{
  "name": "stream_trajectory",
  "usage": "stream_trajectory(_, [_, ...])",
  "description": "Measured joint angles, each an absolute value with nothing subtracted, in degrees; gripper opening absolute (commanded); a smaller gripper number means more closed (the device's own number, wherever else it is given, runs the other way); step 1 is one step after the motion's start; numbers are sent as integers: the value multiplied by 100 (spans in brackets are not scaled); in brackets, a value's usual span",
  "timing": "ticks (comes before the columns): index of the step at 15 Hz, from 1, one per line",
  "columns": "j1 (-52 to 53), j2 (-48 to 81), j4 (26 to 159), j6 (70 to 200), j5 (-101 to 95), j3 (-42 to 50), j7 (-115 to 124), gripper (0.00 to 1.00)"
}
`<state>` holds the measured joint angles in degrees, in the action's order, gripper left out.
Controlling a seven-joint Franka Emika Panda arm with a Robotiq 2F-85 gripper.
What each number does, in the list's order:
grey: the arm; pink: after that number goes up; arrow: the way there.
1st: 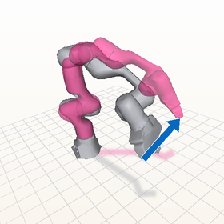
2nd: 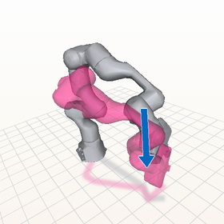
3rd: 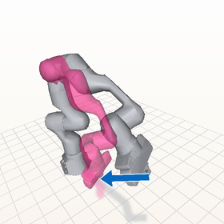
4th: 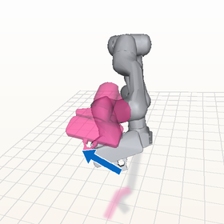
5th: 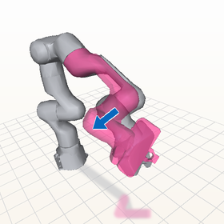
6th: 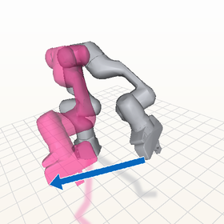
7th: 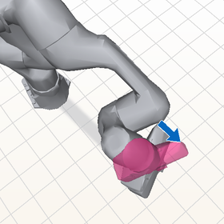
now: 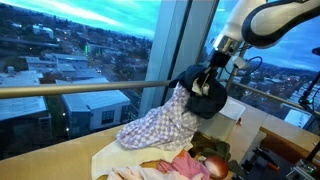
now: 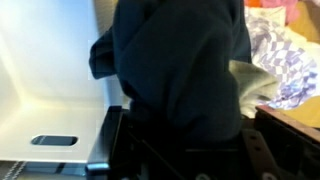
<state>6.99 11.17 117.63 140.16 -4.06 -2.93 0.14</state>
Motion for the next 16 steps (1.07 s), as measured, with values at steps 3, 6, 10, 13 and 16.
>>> stream_trajectory(3, [454, 413, 11871, 13726, -812, -13, 316, 1])
stream_trajectory(6, [126, -233, 11849, 13312, -1077, 178, 408, 1])
stream_trajectory(10, [-308, -990, 11551, 12679, -1319, 322, 381, 1])
stream_trajectory(13, [-548, -1335, 10992, 12109, -1408, 411, 199, 1])
stream_trajectory(16, [-641, -1388, 10131, 11447, -1402, 523, -197, 1])
